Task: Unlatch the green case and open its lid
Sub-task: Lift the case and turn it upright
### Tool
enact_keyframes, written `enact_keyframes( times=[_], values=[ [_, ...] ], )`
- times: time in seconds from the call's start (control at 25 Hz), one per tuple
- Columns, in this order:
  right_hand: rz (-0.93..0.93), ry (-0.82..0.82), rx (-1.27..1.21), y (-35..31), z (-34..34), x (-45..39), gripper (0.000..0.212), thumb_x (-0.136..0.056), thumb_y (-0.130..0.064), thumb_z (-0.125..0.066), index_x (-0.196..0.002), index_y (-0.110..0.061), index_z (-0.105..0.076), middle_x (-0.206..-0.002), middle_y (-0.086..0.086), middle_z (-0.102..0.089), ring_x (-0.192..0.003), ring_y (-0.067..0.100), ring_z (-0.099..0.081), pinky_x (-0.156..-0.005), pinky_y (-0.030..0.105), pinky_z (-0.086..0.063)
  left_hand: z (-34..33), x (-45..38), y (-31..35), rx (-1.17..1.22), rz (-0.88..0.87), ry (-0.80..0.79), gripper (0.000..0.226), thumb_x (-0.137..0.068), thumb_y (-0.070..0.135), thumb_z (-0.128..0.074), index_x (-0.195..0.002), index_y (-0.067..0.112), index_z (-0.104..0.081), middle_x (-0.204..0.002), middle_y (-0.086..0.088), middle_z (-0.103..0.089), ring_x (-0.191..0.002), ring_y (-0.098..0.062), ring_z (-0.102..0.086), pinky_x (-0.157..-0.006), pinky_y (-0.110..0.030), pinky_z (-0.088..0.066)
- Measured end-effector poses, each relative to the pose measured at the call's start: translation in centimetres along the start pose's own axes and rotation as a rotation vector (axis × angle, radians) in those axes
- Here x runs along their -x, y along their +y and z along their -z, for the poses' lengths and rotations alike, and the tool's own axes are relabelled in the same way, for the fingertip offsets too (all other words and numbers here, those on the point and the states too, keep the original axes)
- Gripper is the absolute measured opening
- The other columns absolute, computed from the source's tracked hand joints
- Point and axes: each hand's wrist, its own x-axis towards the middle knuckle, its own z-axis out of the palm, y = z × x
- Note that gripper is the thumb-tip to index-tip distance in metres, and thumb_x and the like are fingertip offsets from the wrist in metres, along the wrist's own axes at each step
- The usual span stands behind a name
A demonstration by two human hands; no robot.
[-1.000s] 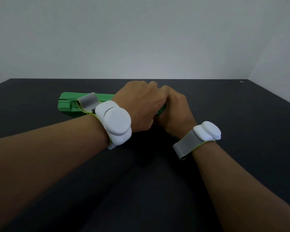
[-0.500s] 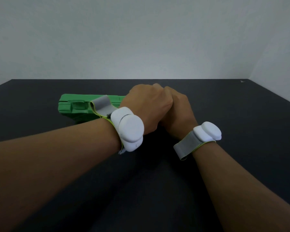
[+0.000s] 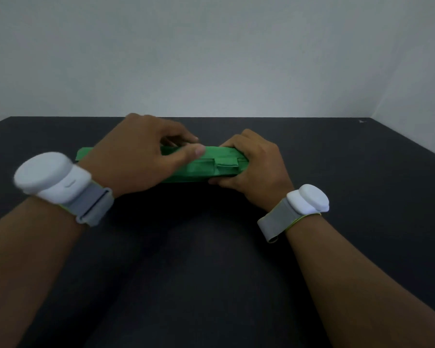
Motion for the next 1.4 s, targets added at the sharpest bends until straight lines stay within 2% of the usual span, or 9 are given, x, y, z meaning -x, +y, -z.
enact_keyframes(
  times=[0.16,0.32,0.44,0.6,0.76,1.04,1.2,1.32,1.4],
  values=[
    [-0.038,0.021,-0.013,0.3,0.2,0.1,0.048,-0.057,-0.031,-0.098,-0.095,-0.015,-0.073,-0.091,0.002,-0.064,-0.079,0.018,-0.061,-0.070,0.042,-0.053,0.7,1.6,-5.4,-0.237,0.534,0.323,0.062,-0.090,0.069,-0.038,-0.098,0.021,-0.075,-0.099,-0.018,-0.073,-0.095,-0.045,-0.063,-0.083,-0.048,-0.052],
    [-0.037,0.031,-0.006,1.0,-0.1,0.2,0.048,-0.058,-0.026,-0.098,-0.096,-0.012,-0.072,-0.092,0.005,-0.063,-0.080,0.017,-0.059,-0.071,0.029,-0.051,-0.6,2.4,-7.5,0.012,0.824,0.180,0.058,-0.092,0.066,-0.037,-0.100,0.017,-0.069,-0.119,-0.022,-0.065,-0.106,-0.047,-0.058,-0.092,-0.050,-0.046],
    [-0.059,0.051,-0.005,1.6,-0.4,0.2,0.048,-0.058,-0.018,-0.098,-0.097,-0.009,-0.071,-0.095,0.007,-0.061,-0.080,0.013,-0.056,-0.072,0.009,-0.042,-2.0,2.6,-7.2,0.195,0.822,0.191,0.044,-0.089,0.053,-0.048,-0.092,0.016,-0.071,-0.101,-0.014,-0.068,-0.094,-0.040,-0.060,-0.086,-0.044,-0.049],
    [-0.088,0.046,-0.011,2.0,-0.5,0.3,0.049,-0.058,-0.009,-0.096,-0.099,-0.010,-0.070,-0.100,0.007,-0.060,-0.083,0.014,-0.057,-0.072,0.009,-0.041,-2.7,2.4,-7.3,0.313,0.872,0.220,0.032,-0.086,0.049,-0.052,-0.086,0.020,-0.066,-0.087,-0.003,-0.065,-0.082,-0.036,-0.063,-0.080,-0.050,-0.057],
    [-0.118,0.045,-0.014,2.0,-0.3,0.5,0.051,-0.056,-0.005,-0.090,-0.101,-0.013,-0.069,-0.104,0.008,-0.058,-0.087,0.014,-0.056,-0.073,0.007,-0.040,-3.6,2.4,-7.9,0.329,0.889,0.206,0.034,-0.081,0.054,-0.049,-0.098,0.028,-0.065,-0.102,-0.005,-0.067,-0.088,-0.038,-0.066,-0.084,-0.050,-0.057],
    [-0.298,-0.073,-0.077,2.3,-0.2,1.0,0.070,-0.054,-0.010,-0.089,-0.115,-0.028,-0.059,-0.134,0.006,-0.035,-0.114,0.011,-0.042,-0.083,-0.006,-0.033,-5.6,2.5,-8.4,0.629,0.780,0.351,0.038,-0.094,0.027,-0.063,-0.132,0.028,-0.058,-0.133,-0.009,-0.055,-0.112,-0.027,-0.061,-0.099,-0.049,-0.053],
    [-0.265,-0.086,-0.070,2.7,-0.3,1.0,0.077,-0.054,-0.003,-0.086,-0.120,-0.027,-0.056,-0.139,0.008,-0.033,-0.113,0.002,-0.038,-0.085,-0.009,-0.027,-5.8,2.7,-8.6,0.698,0.689,0.379,0.038,-0.094,0.016,-0.064,-0.119,0.043,-0.056,-0.135,-0.012,-0.049,-0.111,-0.026,-0.062,-0.097,-0.050,-0.055],
    [-0.249,-0.059,-0.059,2.9,-0.3,1.2,0.080,-0.052,0.001,-0.085,-0.121,-0.026,-0.055,-0.141,0.009,-0.027,-0.117,-0.030,-0.025,-0.088,-0.010,-0.024,-5.9,2.8,-8.1,0.761,0.637,0.416,0.052,-0.092,0.007,-0.067,-0.106,0.055,-0.053,-0.135,-0.013,-0.049,-0.112,-0.027,-0.062,-0.095,-0.052,-0.056],
    [-0.245,-0.037,-0.046,3.1,-0.3,1.3,0.082,-0.051,0.001,-0.085,-0.121,-0.026,-0.054,-0.141,0.009,-0.025,-0.118,-0.032,-0.020,-0.090,-0.009,-0.024,-5.9,2.8,-8.2,0.813,0.621,0.420,0.056,-0.092,0.003,-0.067,-0.105,0.056,-0.054,-0.136,-0.014,-0.049,-0.114,-0.031,-0.062,-0.094,-0.050,-0.057]
  ],
)
